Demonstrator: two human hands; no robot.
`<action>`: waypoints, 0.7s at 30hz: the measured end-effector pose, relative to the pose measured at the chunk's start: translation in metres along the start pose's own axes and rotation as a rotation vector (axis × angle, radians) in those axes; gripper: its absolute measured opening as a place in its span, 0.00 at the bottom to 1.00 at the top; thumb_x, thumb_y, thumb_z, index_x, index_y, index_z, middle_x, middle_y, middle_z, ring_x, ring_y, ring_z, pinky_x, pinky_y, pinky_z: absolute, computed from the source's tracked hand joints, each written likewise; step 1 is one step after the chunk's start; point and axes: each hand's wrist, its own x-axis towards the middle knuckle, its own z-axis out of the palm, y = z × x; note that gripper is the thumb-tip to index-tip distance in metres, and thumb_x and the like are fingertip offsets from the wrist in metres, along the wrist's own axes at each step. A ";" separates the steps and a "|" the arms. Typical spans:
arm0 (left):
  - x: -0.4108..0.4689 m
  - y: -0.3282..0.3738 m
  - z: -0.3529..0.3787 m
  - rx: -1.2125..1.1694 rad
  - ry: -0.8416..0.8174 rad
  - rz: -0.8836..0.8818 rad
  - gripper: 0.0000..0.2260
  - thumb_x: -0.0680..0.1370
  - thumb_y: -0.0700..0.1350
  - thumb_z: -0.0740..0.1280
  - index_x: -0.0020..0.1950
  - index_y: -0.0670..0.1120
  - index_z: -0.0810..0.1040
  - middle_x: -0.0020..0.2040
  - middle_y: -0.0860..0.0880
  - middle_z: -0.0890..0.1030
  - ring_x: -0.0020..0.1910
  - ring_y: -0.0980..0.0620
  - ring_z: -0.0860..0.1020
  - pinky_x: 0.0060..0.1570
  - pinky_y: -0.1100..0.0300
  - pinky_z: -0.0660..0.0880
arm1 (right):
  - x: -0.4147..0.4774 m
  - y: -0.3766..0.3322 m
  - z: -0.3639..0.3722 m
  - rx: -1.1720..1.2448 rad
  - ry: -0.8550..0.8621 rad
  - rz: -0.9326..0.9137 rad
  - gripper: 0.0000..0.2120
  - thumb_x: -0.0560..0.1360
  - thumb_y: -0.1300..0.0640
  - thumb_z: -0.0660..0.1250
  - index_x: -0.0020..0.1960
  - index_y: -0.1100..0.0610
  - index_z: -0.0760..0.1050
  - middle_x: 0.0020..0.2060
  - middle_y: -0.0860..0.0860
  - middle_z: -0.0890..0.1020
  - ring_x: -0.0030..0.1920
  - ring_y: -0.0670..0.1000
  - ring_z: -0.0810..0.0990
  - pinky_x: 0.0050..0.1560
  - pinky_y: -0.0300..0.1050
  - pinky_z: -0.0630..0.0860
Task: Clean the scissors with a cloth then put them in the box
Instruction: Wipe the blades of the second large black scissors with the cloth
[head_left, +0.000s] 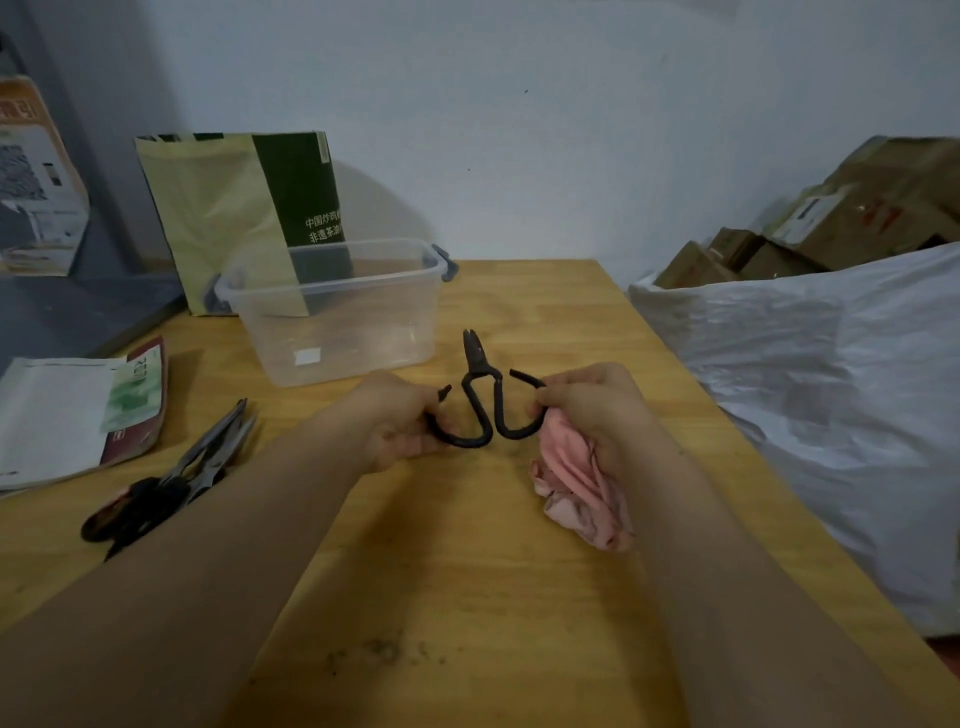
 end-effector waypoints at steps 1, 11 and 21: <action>0.000 0.001 -0.002 0.005 -0.023 -0.004 0.09 0.78 0.32 0.60 0.57 0.38 0.74 0.47 0.39 0.80 0.41 0.46 0.81 0.32 0.54 0.79 | -0.001 -0.002 0.000 0.036 0.001 -0.014 0.08 0.72 0.70 0.66 0.36 0.62 0.78 0.32 0.58 0.79 0.30 0.52 0.75 0.34 0.41 0.73; 0.013 0.020 -0.027 0.216 0.068 0.179 0.11 0.78 0.36 0.62 0.57 0.46 0.77 0.40 0.46 0.77 0.32 0.54 0.72 0.36 0.61 0.72 | -0.003 -0.009 -0.003 0.053 0.078 -0.127 0.13 0.72 0.71 0.63 0.35 0.56 0.77 0.30 0.56 0.76 0.29 0.52 0.70 0.34 0.44 0.68; -0.010 -0.002 -0.023 -1.410 -0.245 0.155 0.21 0.74 0.43 0.69 0.59 0.31 0.69 0.54 0.31 0.79 0.56 0.38 0.79 0.64 0.47 0.71 | -0.011 -0.008 0.020 0.266 0.100 -0.283 0.10 0.79 0.65 0.60 0.47 0.53 0.77 0.31 0.48 0.74 0.33 0.43 0.73 0.34 0.28 0.72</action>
